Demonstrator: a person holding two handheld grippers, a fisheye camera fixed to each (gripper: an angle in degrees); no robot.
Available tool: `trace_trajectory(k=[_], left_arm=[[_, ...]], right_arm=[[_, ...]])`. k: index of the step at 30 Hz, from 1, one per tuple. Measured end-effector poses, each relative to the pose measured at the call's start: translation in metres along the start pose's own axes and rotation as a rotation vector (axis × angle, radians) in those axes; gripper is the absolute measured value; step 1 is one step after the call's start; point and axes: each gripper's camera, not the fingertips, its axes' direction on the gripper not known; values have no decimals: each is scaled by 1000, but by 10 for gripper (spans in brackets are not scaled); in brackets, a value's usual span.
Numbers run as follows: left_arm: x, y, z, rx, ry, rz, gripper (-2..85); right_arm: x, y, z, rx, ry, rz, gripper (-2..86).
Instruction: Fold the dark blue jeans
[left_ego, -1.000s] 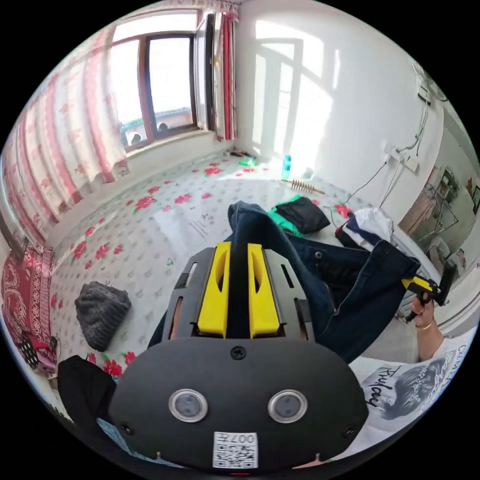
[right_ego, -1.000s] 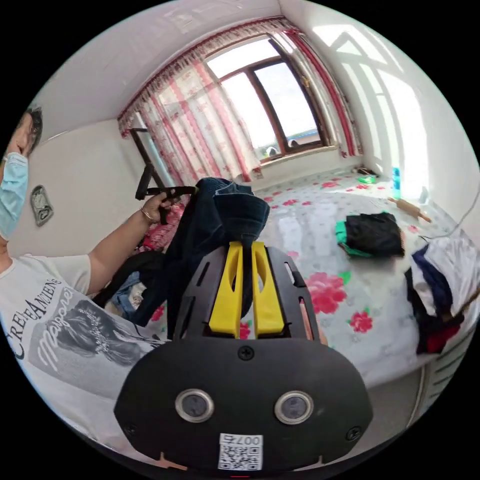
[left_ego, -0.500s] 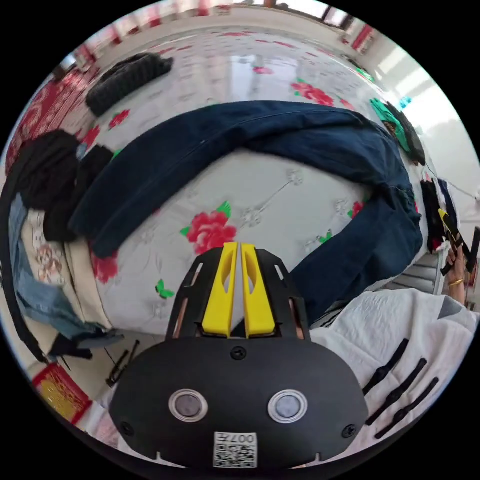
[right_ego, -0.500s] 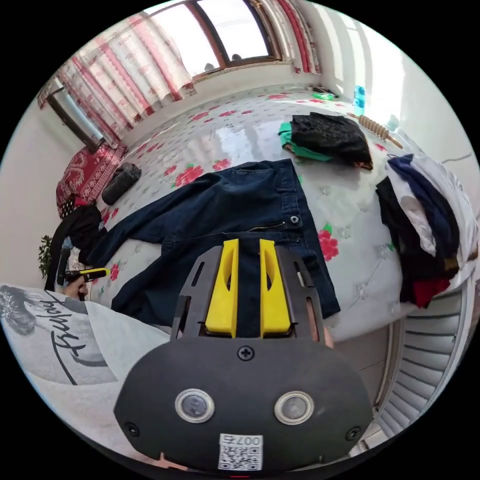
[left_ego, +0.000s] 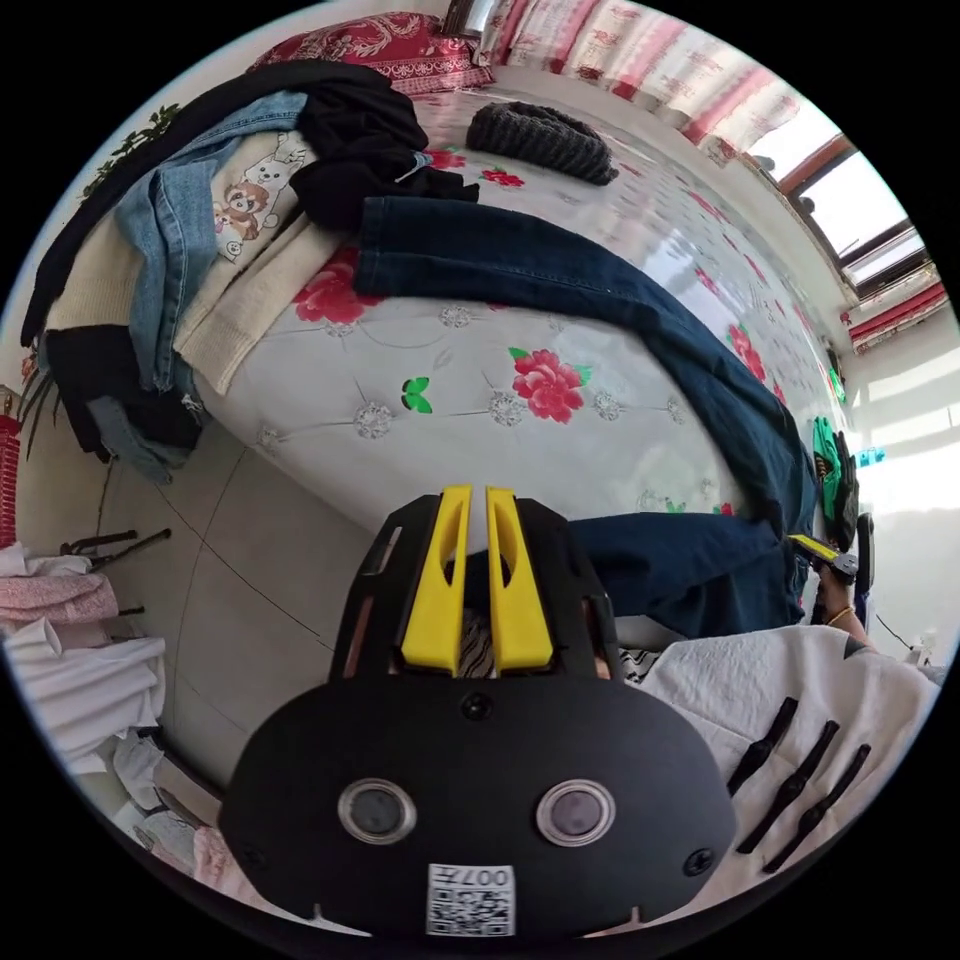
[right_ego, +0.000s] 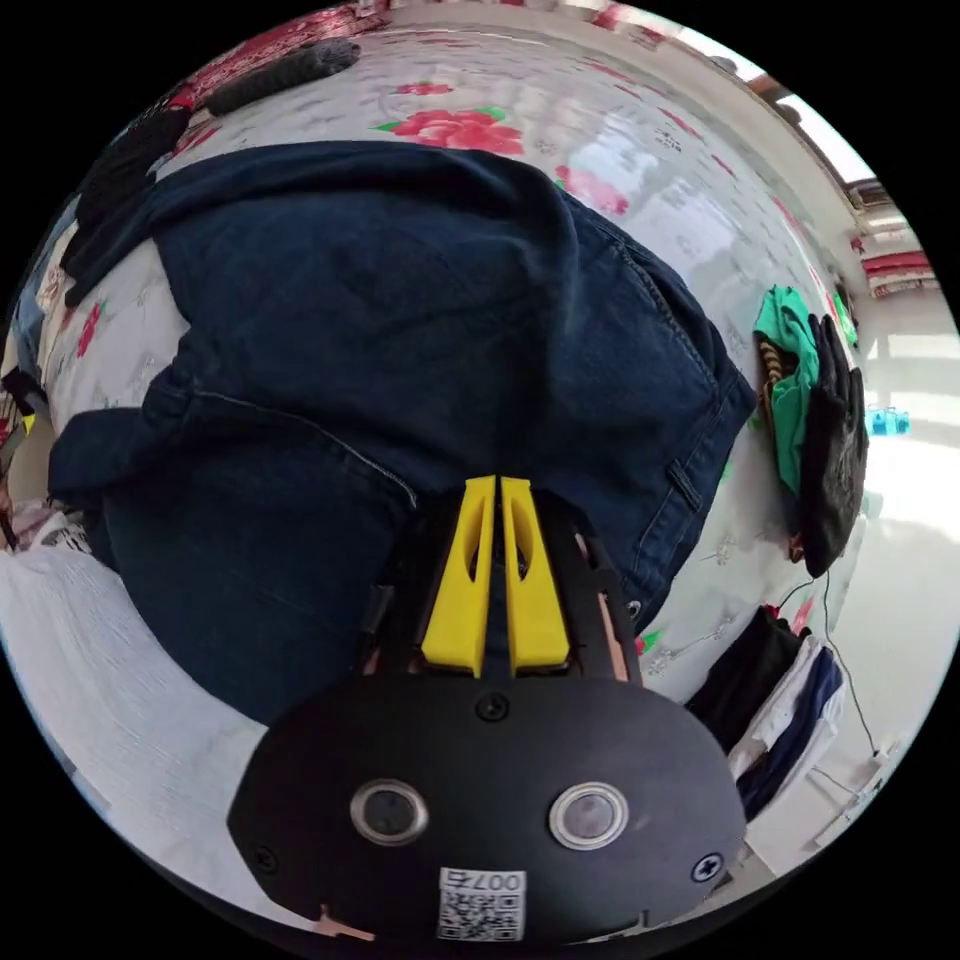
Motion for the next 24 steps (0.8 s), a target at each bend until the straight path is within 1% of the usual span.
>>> trace_trajectory(k=[2, 4, 8, 9, 10, 11, 13, 17, 19, 21, 22, 23, 24], left_arm=[[1, -9, -2, 4, -13, 20, 13], [1, -21, -4, 15, -19, 44, 12], [-7, -60, -1, 15, -24, 98, 34], [-10, -72, 0, 18, -34, 114, 42], [-11, -79, 0, 23, -43, 123, 45], [-14, -91, 1, 32, -66, 142, 50], [-18, -111, 4, 32, -99, 170, 56], [-30, -157, 19, 19, -188, 245, 75], [-34, -174, 32, -28, -204, 288, 88], [-40, -194, 51, -121, -218, 323, 91], [-41, -197, 52, -130, -194, 339, 89], [-44, -202, 49, -114, -151, 356, 34], [-45, -205, 46, -113, -126, 396, 3]], right_arm=[[10, 21, 3, 7, -28, 46, -1], [28, 48, 9, -17, -79, 167, -2], [43, 81, 11, -36, -150, 326, -2], [44, 89, 2, -3, -143, 369, -2], [41, 98, -16, 87, -102, 405, -3], [39, 101, -26, 134, -92, 421, -3], [30, 105, -57, 252, -133, 469, -3], [11, 86, -77, 296, -234, 511, -3], [-10, 66, -84, 303, -291, 480, -3], [-29, 50, -89, 301, -303, 447, -3], [-41, 40, -91, 290, -312, 422, -3], [-47, 35, -91, 283, -317, 411, -3], [-57, 26, -92, 274, -323, 395, -3]])
